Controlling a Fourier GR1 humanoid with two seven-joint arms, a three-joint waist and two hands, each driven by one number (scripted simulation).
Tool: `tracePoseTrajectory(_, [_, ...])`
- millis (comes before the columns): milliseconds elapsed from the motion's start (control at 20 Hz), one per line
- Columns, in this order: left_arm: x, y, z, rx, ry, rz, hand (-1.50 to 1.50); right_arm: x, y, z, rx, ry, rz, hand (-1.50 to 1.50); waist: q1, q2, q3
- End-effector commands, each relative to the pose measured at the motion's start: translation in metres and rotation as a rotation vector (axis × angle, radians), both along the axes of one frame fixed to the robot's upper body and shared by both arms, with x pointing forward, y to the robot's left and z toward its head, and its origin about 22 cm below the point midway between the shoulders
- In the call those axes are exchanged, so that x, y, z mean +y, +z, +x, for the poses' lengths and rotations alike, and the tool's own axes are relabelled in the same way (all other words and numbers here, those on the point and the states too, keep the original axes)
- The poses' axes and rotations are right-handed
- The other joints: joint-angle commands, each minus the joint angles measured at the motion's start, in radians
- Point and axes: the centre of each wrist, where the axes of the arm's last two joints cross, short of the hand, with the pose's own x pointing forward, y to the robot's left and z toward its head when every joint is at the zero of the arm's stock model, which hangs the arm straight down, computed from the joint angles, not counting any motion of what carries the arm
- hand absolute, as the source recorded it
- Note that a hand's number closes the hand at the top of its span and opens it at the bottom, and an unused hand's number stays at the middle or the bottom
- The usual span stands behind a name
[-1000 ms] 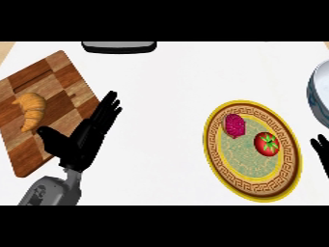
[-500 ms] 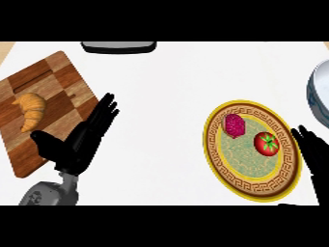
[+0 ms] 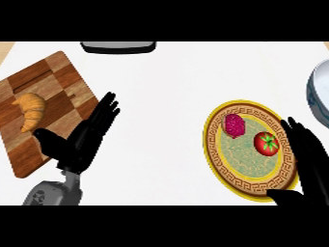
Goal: Pick the tomato from the plate and place it in the bowl
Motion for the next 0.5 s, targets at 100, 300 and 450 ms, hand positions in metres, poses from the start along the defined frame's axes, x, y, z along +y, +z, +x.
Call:
tracePoseTrajectory(100, [-0.011,0.002,-0.003,-0.007,0.017,0.01,0.0,-0.016,-0.007,0.0,-0.006,-0.017,0.006,-1.5,-0.001,0.0,0.0])
tracePoseTrajectory(300, [-0.002,-0.008,-0.007,-0.009,-0.017,-0.006,0.0,0.002,-0.024,0.012,-0.037,-0.015,0.006,-1.5,0.0,0.0,0.0])
tracePoseTrajectory(450, [0.017,0.015,-0.005,-0.013,-0.015,0.002,0.0,-0.009,-0.032,0.033,-0.018,-0.034,0.032,-1.5,0.005,0.0,0.0])
